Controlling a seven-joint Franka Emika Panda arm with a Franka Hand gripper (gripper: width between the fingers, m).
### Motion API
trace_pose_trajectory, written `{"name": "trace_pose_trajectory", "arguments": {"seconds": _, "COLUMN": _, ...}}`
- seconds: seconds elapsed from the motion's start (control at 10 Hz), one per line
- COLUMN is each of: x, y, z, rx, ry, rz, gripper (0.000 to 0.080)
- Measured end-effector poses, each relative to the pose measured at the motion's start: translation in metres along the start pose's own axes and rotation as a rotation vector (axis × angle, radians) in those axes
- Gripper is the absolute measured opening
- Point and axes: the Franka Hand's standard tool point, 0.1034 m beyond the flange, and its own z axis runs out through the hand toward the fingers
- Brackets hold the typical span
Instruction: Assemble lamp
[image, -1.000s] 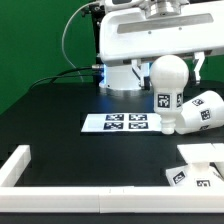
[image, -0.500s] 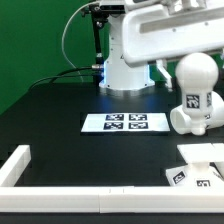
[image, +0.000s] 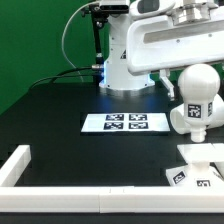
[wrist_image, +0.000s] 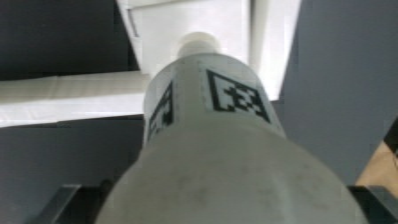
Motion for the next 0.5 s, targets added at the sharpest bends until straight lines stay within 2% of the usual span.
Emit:
{"name": "trace_pose_trajectory", "arguments": {"seconds": 0.1, "x": 0.008, "y": 0.003, "z": -0.001, "rx": -0.011, "ry": 0.009, "rz": -0.031, "gripper": 0.0573}}
{"name": "trace_pose_trajectory", "arguments": {"seconds": 0.3, "x": 0.007, "y": 0.006, "z": 0.004, "rx": -0.016, "ry": 0.003, "rz": -0.044, "gripper": 0.0573}}
{"name": "trace_pose_trajectory", "arguments": {"seconds": 0.5, "x": 0.002, "y": 0.000, "z": 0.009, "rx": -0.013, "ry": -0.005, "rz": -0.048, "gripper": 0.0573}}
